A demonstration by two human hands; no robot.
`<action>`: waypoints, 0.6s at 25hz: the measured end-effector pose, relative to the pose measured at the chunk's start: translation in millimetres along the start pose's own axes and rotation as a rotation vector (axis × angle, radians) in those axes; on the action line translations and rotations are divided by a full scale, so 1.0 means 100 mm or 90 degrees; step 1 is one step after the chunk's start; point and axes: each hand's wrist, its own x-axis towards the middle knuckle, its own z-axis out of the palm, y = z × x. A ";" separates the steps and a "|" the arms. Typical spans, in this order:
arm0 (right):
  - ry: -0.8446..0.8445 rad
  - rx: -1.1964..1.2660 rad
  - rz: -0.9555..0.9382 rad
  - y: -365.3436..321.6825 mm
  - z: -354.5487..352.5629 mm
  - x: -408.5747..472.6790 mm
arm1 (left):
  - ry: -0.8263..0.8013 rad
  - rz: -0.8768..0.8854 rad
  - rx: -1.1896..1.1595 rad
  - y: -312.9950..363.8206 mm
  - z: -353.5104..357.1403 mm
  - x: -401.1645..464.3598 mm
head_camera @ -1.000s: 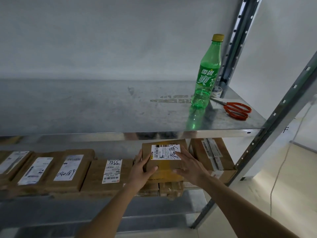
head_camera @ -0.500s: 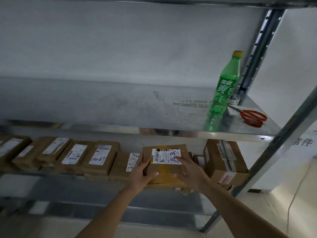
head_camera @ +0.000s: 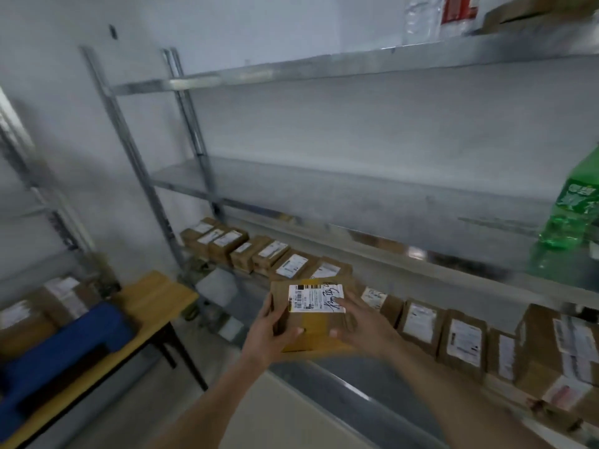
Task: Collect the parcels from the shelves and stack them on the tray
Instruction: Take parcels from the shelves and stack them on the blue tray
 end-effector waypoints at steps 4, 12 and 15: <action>-0.034 -0.027 -0.111 -0.99 0.27 0.24 | 0.112 -0.061 0.005 -0.31 -0.94 -0.55; -0.094 -0.070 -0.267 -2.99 0.92 0.57 | 0.277 -0.140 0.016 -1.08 -2.52 -1.44; -0.133 -0.079 -0.293 -3.63 1.29 0.72 | 0.325 -0.168 0.014 -1.47 -3.01 -1.72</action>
